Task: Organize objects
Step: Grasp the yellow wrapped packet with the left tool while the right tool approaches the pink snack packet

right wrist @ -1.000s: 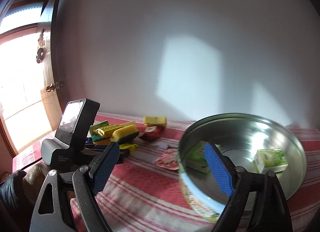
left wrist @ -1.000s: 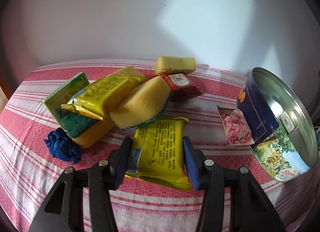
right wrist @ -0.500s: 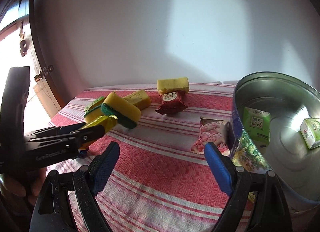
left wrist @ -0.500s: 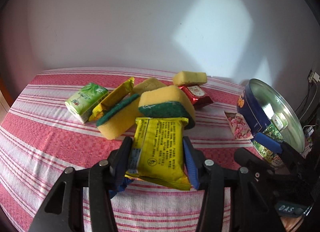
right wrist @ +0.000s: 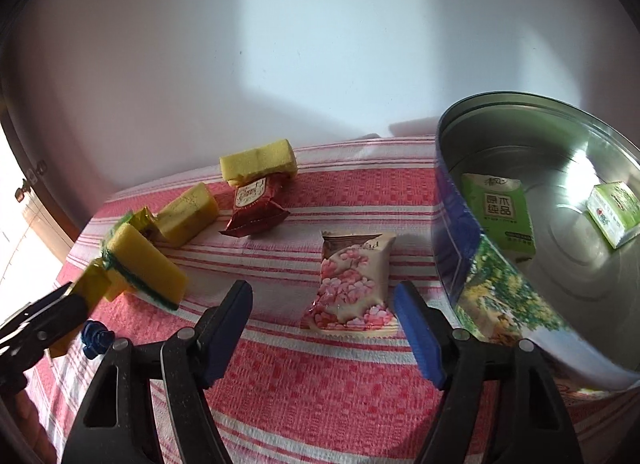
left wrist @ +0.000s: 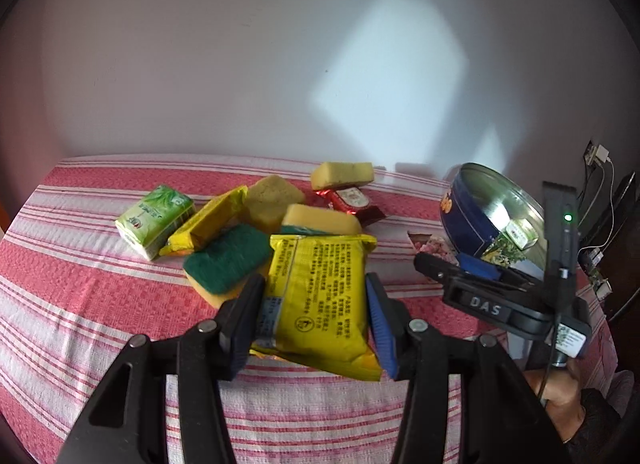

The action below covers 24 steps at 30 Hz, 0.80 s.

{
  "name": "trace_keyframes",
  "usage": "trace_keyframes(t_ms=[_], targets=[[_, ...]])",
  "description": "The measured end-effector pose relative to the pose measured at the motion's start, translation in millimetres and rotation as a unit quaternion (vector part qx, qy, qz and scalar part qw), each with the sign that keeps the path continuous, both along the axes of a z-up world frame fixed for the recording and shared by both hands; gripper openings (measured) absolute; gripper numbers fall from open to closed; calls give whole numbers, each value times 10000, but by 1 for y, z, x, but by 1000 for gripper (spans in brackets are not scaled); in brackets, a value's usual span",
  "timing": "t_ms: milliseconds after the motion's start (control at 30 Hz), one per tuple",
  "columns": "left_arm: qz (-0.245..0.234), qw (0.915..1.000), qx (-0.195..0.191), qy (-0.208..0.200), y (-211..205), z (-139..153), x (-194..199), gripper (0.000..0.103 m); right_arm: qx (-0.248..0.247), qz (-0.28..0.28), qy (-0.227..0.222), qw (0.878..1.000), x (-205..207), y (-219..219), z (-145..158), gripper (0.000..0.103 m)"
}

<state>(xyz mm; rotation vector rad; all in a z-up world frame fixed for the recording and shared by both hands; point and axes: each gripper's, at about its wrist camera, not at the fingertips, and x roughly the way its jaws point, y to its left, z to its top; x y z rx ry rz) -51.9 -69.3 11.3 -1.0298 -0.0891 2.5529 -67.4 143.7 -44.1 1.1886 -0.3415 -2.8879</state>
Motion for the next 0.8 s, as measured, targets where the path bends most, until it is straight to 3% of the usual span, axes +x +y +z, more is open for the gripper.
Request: trace_keyframes(t_ms=[267, 333, 433, 533, 633, 800], targets=[[216, 9998, -11, -44, -8, -4, -8, 50, 636, -40, -550, 9964, -37, -19, -14, 74], [275, 9996, -59, -17, -8, -5, -9, 50, 775, -10, -559, 9954, -38, -20, -14, 63], [404, 9992, -58, -28, -10, -8, -12, 50, 713, 101, -499, 9962, -36, -17, -14, 49], [613, 9980, -149, 46, -11, -10, -15, 49, 503, 357, -404, 9973, -30, -14, -13, 42], [735, 9970, -201, 157, -10, -12, -14, 49, 215, 688, -207, 9972, -17, -12, -10, 41], [816, 9951, -259, 490, -6, -10, -8, 49, 286, 912, 300, 9950, 13, -16, 2, 40]])
